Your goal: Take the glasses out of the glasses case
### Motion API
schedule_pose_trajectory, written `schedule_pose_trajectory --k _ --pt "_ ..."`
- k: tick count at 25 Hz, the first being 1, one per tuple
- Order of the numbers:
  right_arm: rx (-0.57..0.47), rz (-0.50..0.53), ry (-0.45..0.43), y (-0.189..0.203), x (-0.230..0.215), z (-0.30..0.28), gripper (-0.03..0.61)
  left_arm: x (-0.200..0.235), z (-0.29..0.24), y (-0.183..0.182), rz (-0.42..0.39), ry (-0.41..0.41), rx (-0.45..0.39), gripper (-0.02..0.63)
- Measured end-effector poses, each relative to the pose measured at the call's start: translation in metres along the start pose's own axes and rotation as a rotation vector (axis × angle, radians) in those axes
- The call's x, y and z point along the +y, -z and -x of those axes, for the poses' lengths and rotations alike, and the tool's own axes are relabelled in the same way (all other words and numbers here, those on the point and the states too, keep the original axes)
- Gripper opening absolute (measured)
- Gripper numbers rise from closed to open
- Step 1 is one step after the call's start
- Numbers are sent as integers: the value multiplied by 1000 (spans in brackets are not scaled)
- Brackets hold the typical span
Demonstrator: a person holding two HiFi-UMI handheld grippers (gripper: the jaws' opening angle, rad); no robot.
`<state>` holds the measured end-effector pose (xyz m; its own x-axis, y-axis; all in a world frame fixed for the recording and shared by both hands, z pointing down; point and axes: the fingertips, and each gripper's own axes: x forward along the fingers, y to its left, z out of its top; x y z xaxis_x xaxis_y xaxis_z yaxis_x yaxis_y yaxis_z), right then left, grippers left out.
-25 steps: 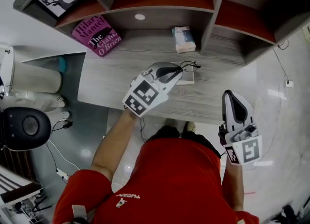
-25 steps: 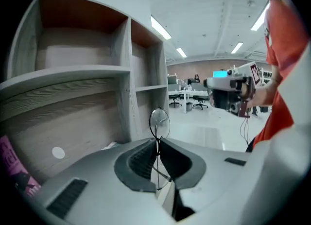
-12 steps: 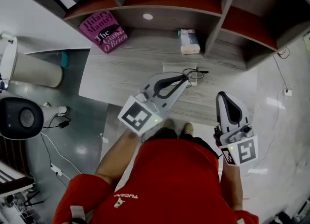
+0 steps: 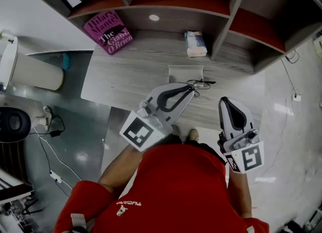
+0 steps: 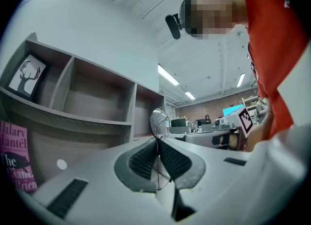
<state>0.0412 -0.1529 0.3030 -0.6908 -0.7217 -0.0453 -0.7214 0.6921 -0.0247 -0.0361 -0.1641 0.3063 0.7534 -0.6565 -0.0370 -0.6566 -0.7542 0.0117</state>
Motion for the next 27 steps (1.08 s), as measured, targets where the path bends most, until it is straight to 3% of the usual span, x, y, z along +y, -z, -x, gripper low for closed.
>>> schedule_pose_trajectory --k 27 --pt "18 13 -1 3 8 5 3 5 8 -1 8 -15 -11 25"
